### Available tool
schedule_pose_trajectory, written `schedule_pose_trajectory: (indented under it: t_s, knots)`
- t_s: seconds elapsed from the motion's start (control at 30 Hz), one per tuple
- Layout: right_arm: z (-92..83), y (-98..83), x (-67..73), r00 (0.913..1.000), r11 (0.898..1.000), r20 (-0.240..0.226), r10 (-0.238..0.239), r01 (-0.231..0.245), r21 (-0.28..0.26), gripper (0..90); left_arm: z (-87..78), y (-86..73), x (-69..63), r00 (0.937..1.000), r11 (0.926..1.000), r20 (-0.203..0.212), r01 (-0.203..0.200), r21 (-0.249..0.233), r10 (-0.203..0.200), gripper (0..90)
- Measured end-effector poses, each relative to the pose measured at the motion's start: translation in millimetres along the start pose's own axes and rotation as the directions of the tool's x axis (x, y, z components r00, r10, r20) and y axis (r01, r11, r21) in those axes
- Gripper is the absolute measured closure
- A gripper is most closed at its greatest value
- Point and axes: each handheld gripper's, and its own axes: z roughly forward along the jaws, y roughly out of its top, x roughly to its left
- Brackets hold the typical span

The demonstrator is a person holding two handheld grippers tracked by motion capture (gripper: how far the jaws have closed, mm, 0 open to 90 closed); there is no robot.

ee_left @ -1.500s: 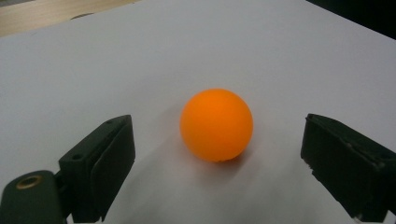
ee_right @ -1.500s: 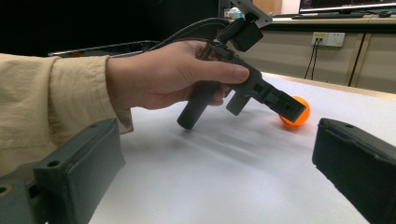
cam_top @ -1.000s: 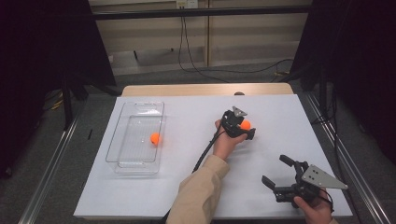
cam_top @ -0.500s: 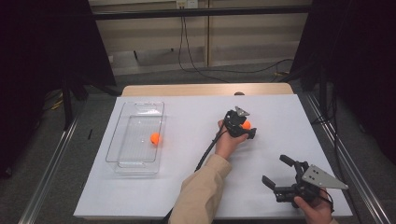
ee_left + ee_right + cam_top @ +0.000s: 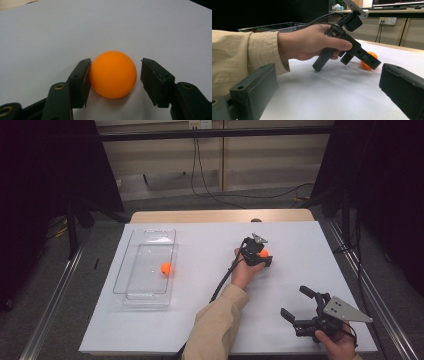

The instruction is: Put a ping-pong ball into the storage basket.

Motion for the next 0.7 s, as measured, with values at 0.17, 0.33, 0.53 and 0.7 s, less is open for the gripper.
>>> schedule_pose_trajectory:
  t_s: [0.17, 0.33, 0.53, 0.7]
  knots:
    - [-0.1, 0.0, -0.1, 1.0000, 1.000, 0.002, 0.003, -0.003, -0.002, 1.2, 0.0, 0.2, 0.7, 1.0000, 1.0000, 0.000, 0.002, 0.001, -0.002, 50.7]
    - [0.0, -0.1, -0.4, 1.0000, 1.000, 0.002, 0.003, -0.003, -0.002, 1.2, -1.7, 0.2, 2.0, 1.0000, 0.9999, 0.007, 0.005, 0.010, -0.005, 51.0]
    - [0.0, -0.3, -0.7, 1.0000, 1.000, 0.002, 0.002, -0.002, 0.000, 1.2, -5.7, 1.6, 1.0, 0.9995, 0.9997, 0.027, 0.014, 0.018, -0.014, 50.9]
    - [-0.4, -0.3, -1.0, 1.0000, 1.000, 0.004, 0.002, -0.002, -0.001, 1.2, -10.4, 1.6, 1.1, 0.9991, 0.9995, 0.037, 0.022, 0.024, -0.022, 51.0]
